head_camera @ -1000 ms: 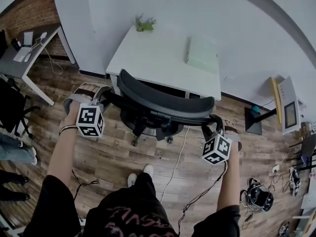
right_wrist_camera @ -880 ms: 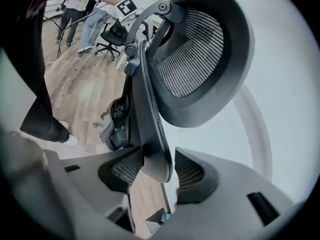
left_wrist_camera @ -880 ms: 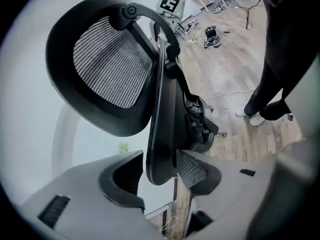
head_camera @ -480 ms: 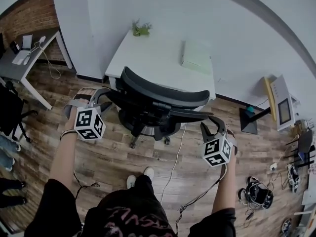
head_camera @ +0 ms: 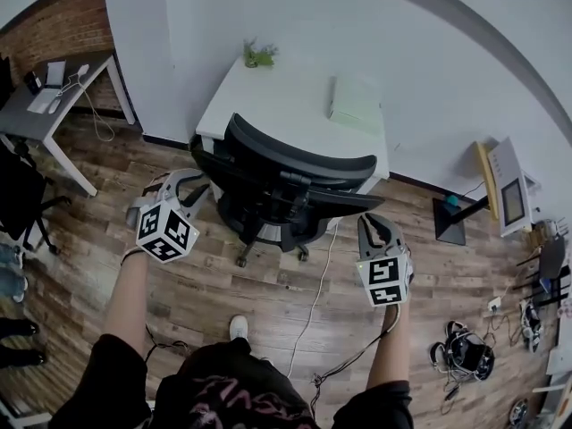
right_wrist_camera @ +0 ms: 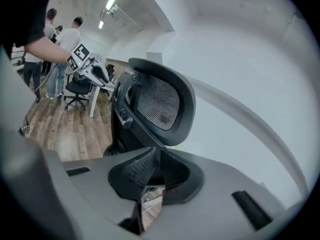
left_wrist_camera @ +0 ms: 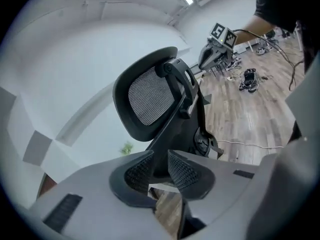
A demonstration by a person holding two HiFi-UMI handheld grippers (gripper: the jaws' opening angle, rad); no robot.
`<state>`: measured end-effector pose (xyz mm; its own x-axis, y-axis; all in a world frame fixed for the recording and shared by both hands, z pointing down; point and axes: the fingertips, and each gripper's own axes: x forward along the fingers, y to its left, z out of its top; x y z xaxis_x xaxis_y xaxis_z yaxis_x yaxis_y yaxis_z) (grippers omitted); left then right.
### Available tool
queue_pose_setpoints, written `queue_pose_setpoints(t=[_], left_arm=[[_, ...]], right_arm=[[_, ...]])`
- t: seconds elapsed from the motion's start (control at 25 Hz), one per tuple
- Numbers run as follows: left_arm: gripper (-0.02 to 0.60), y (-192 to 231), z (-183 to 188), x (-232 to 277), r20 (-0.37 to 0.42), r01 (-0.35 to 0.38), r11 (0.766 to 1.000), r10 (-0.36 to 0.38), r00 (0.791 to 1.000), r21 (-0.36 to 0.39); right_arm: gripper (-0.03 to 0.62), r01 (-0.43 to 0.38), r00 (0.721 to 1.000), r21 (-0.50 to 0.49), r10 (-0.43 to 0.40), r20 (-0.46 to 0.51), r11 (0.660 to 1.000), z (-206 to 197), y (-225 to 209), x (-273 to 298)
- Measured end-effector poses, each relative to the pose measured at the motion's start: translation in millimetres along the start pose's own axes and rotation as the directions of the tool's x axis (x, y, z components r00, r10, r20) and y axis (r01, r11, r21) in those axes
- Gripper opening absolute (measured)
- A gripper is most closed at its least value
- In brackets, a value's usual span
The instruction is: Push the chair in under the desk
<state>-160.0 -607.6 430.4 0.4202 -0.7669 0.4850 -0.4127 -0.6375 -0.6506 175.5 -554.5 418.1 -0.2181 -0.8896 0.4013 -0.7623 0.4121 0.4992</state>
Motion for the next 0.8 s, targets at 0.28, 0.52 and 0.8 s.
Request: queue_pose_setpoints(t=[0.28,0.52,0.8], left_arm=[[0.026,-33,22,-49,0.059,-0.050,0.990,0.058,0.997,-0.131],[0.015,-66,49,-98,0.098,-0.094,0.970,0.118,0.988,-0.223],[0.014,-98,90,-166,0.173,-0.141,0.890,0.236,0.956,-0.433]], right_arm=[[0.026,-0.014,0.993,0.166,-0.006,0.116,0.986,5,15,-55],[0.025,-0.003,0.982,0.274,-0.049,0.182,0.962,5,26,-111],[0.025,-0.039,0.950,0.437,-0.102,0.295,0.899,1,32,-187]])
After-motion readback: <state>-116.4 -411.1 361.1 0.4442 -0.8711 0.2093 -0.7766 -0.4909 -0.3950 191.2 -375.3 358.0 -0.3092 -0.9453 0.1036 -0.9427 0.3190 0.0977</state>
